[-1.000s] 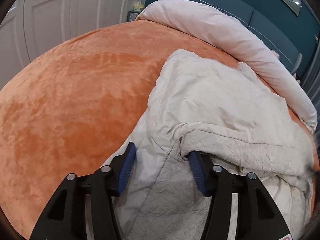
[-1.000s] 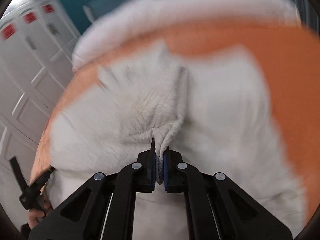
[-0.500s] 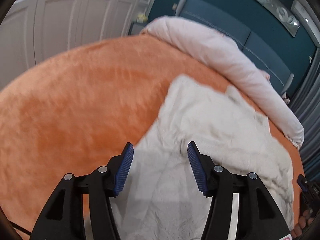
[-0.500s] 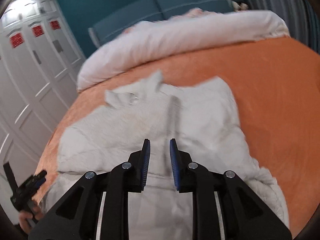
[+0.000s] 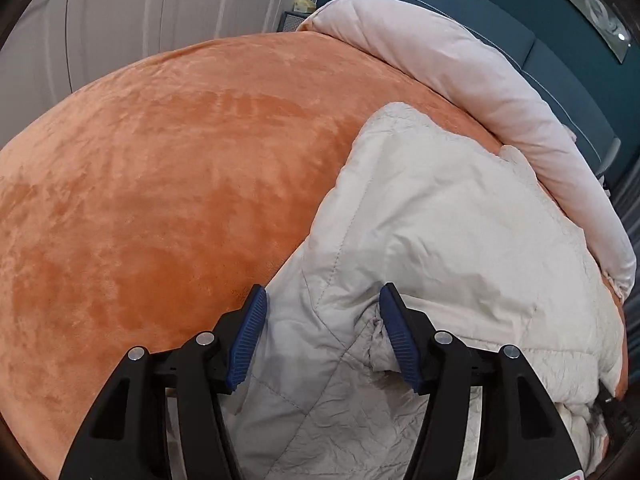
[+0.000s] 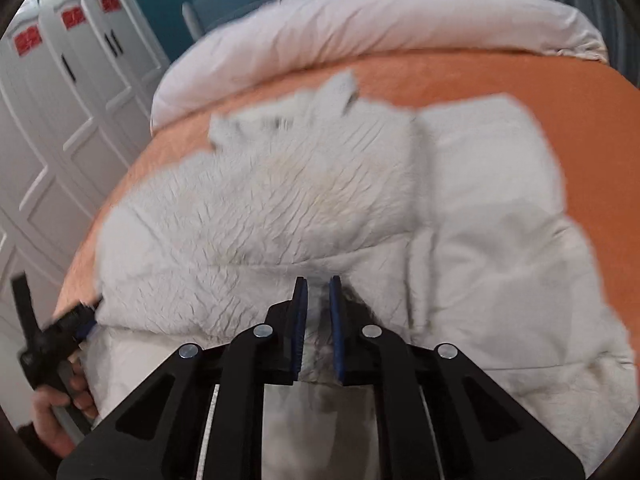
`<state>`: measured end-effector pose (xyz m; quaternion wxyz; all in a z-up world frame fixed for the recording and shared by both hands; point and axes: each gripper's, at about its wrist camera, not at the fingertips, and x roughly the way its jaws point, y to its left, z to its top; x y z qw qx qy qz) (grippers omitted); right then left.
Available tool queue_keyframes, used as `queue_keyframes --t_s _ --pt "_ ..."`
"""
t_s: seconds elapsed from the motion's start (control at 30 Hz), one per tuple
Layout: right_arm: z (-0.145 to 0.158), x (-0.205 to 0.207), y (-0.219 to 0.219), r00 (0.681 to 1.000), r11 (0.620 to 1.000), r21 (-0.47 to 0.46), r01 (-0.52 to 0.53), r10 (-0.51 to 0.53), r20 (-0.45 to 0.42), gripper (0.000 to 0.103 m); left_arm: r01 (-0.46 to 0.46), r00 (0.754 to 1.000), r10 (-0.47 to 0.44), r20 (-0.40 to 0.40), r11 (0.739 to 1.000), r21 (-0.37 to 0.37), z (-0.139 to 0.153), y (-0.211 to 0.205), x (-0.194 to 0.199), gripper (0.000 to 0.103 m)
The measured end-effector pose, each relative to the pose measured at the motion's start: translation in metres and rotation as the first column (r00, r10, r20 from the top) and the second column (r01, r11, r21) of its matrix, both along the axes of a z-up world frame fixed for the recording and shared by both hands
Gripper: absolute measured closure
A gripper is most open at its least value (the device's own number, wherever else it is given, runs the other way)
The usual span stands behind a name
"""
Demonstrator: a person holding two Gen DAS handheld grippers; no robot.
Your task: Fold large clothes
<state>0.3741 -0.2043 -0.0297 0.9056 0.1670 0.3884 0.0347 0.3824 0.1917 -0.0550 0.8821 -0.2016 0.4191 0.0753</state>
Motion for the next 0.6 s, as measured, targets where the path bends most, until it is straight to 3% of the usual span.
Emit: queue_keyframes --t_s 0.07,0.1,0.17,0.2,0.3,0.33,0.37,0.4,0.43,0.5,0.6 --pt "0.008 -0.003 -0.008 0.998 0.998 -0.047 0.046 -0.044 0.038 0.091 0.0 1.0 0.0 0.002 1.0 0.015 0.0 -0.002 -0.001 0.043" --pt "-0.001 0.005 -0.01 0.998 0.994 -0.093 0.055 -0.056 -0.005 0.094 0.0 1.0 0.0 0.002 1.0 0.026 0.0 -0.004 -0.002 0.043" --pt "-0.022 0.014 -0.024 0.995 0.999 -0.012 0.053 -0.054 -0.082 0.096 0.0 1.0 0.0 0.005 0.999 0.039 0.0 -0.006 -0.003 0.043" --pt "-0.02 0.013 -0.029 0.994 0.997 0.024 0.077 -0.075 -0.078 0.101 -0.001 1.0 0.001 0.005 0.999 0.039 0.0 -0.007 -0.003 0.043" --pt "0.003 -0.012 -0.037 0.995 0.994 0.053 0.098 -0.099 0.013 0.095 -0.006 1.0 0.006 0.009 1.0 0.025 0.0 -0.003 -0.005 0.043" --pt "0.003 -0.02 -0.038 0.994 0.994 0.004 0.107 -0.107 0.03 0.096 -0.008 1.0 0.008 0.012 1.0 0.024 0.0 -0.002 -0.006 0.043" --pt "-0.007 -0.018 -0.039 0.993 0.993 -0.05 0.11 -0.112 -0.025 0.095 -0.01 1.0 0.01 0.013 1.0 0.025 0.0 -0.002 -0.007 0.043" --pt "-0.023 -0.013 -0.041 0.99 0.994 -0.049 0.096 -0.1 -0.097 0.097 -0.012 1.0 0.012 0.013 1.0 0.028 0.0 -0.003 -0.008 0.043" --pt "-0.029 -0.016 -0.047 0.99 0.995 0.0 0.1 -0.099 -0.105 0.098 -0.014 1.0 0.014 0.012 0.999 0.033 0.001 -0.003 -0.008 0.043" --pt "-0.012 -0.031 -0.052 0.99 0.992 0.017 0.122 -0.12 -0.067 0.092 -0.012 1.0 0.012 0.006 0.999 0.038 0.003 -0.003 -0.011 0.043" --pt "0.009 -0.063 -0.049 0.996 0.996 -0.004 0.091 -0.091 -0.004 0.092 0.003 1.0 -0.002 -0.005 1.0 0.025 0.009 0.004 -0.025 0.044"
